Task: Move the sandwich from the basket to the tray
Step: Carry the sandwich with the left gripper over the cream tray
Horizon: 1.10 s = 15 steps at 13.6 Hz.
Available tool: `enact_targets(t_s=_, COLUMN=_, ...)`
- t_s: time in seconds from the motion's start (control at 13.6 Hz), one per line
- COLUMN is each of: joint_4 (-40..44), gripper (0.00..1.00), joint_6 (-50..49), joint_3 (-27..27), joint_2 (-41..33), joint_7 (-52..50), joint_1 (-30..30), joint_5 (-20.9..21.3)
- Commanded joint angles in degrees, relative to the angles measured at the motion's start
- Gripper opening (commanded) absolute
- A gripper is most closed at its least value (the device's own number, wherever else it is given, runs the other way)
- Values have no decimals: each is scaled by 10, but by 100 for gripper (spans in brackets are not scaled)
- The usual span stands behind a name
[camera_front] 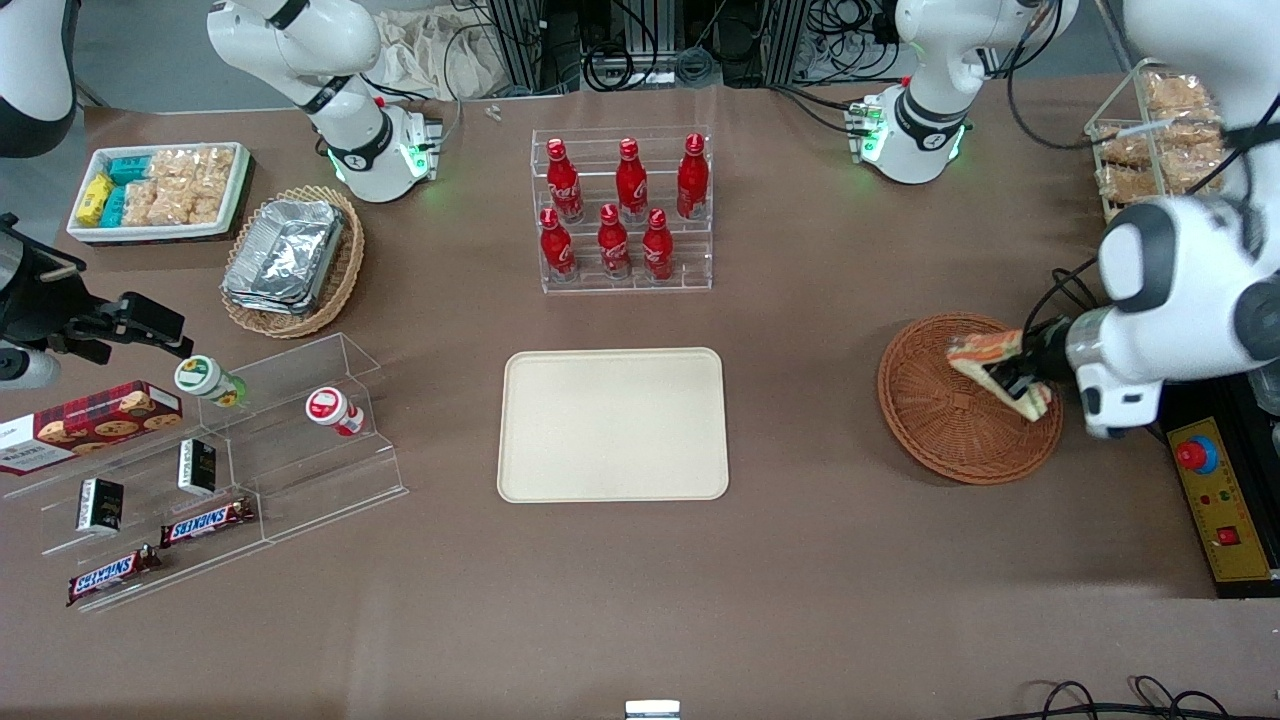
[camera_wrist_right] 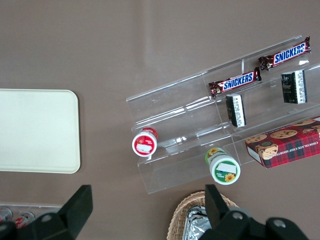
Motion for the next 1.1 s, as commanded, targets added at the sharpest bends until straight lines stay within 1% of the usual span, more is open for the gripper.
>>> enact_targets(t_s=0.0, joint_4=29, gripper=0, joint_6=-73, joint_3=-15, joint_2=-39, joint_7=58, joint_1=-11, joint_5=1)
enact_targets(t_s=0.15, joint_4=65, gripper=0, joint_6=-92, joint_3=-64, joint_2=-29, joint_7=130, joint_1=-15, joint_5=-6)
enact_targets(t_s=0.22, joint_4=72, gripper=0, joint_6=-86, joint_3=-105, joint_2=-17, joint_7=139, joint_1=-15, joint_5=-6)
enact_targets(t_s=0.29, joint_4=83, gripper=0, joint_6=-83, joint_3=-146, joint_2=-3, joint_7=138, joint_1=-15, joint_5=-5)
enact_targets(t_s=0.37, joint_4=93, gripper=0, joint_6=-70, joint_3=-173, joint_2=16, joint_7=136, joint_1=-15, joint_5=-3)
enact_targets(t_s=0.44, joint_4=102, gripper=0, joint_6=-45, joint_3=-210, joint_2=44, joint_7=133, joint_1=-23, joint_5=5)
enact_targets(t_s=0.51, joint_4=115, gripper=0, joint_6=-28, joint_3=-235, joint_2=68, joint_7=113, joint_1=-43, joint_5=16)
enact_targets(t_s=0.66, joint_4=155, gripper=0, joint_6=24, joint_3=-239, joint_2=141, joint_7=64, joint_1=-98, joint_5=54)
enact_targets(t_s=0.74, joint_4=179, gripper=0, joint_6=49, joint_3=-239, joint_2=182, joint_7=42, joint_1=-127, joint_5=60)
enact_targets(t_s=0.81, joint_4=200, gripper=0, joint_6=70, joint_3=-236, joint_2=221, joint_7=19, joint_1=-161, joint_5=75)
enact_targets(t_s=0.88, joint_4=227, gripper=0, joint_6=88, joint_3=-236, joint_2=262, joint_7=-5, joint_1=-182, joint_5=112)
enact_targets(t_s=1.03, joint_4=268, gripper=0, joint_6=96, joint_3=-236, joint_2=333, joint_7=-52, joint_1=-215, joint_5=165)
